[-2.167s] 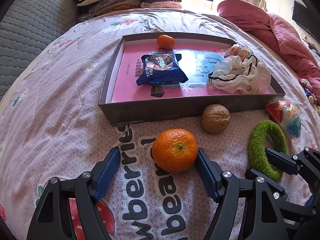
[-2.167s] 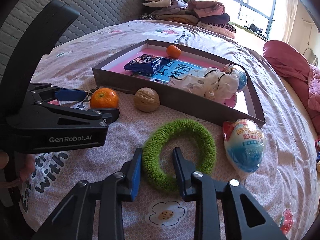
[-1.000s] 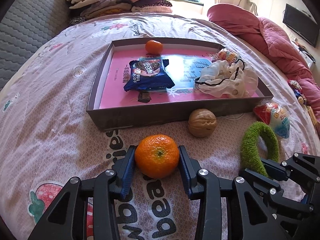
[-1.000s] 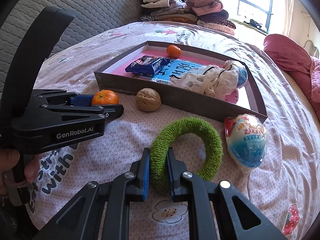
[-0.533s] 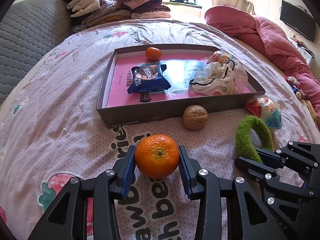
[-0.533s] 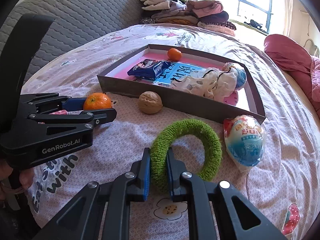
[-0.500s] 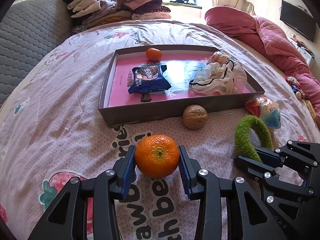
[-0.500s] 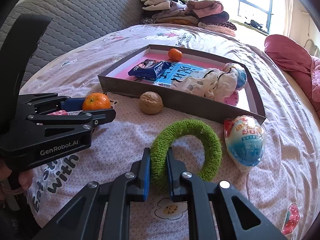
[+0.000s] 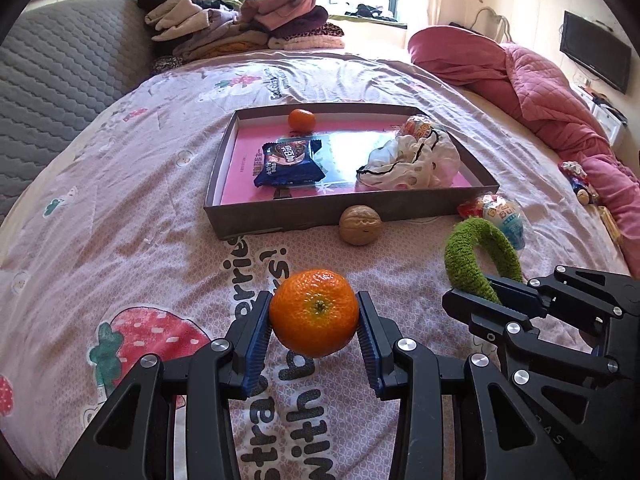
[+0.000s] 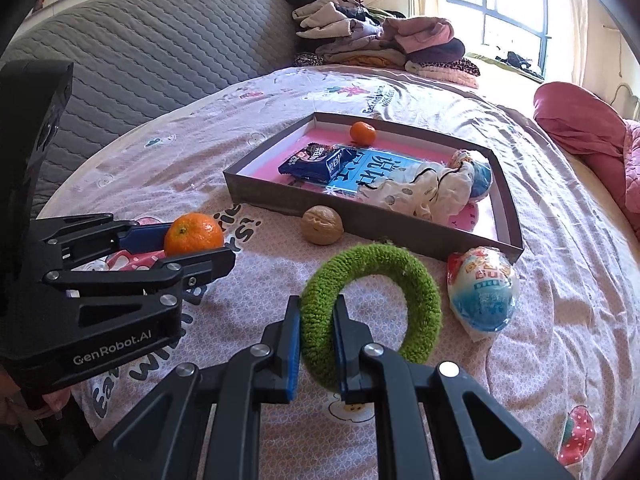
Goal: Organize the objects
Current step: 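Lift the orange with left tool while right tool lifts the green ring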
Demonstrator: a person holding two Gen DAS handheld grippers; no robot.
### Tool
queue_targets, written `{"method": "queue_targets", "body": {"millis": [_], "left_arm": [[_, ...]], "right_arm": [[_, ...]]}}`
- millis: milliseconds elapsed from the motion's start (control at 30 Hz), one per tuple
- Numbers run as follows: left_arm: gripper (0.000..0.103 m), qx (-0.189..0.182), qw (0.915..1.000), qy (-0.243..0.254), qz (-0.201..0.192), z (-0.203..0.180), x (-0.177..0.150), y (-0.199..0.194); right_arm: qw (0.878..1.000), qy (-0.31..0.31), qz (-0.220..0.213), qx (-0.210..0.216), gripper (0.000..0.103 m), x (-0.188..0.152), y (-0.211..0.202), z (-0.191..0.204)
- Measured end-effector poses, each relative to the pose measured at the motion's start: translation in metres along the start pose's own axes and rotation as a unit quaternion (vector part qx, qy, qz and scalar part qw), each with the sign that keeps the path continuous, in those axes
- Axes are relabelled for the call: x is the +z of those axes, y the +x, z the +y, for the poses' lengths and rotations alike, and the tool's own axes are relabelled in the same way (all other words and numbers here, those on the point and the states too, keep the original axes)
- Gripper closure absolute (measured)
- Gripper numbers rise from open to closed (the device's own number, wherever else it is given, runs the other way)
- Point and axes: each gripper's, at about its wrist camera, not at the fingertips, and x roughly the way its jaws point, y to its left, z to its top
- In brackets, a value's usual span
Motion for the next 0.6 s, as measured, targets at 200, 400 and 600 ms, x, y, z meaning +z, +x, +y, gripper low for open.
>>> {"method": "queue_targets", "body": {"millis": [200,400,600], "left_arm": [[0.061,0.003,1.0000,-0.003,-0.009,-0.005,-0.002,-0.012],[0.061,0.003,0.9996,-0.008,-0.027,-0.008,0.001,-0.029],[0.061,0.006,0.9988,-0.017,-0.047,-0.005,0.011,-0.043]], "right_arm": [[1.000,0.001,-0.016,-0.003,0.089,0.004,-0.011,0.000],[0.999,0.001,-0.037,-0.005,0.089,0.009,-0.024,0.000],[0.998,0.000,-0.059,-0.008,0.089,0.015,-0.038,-0.002]]}}
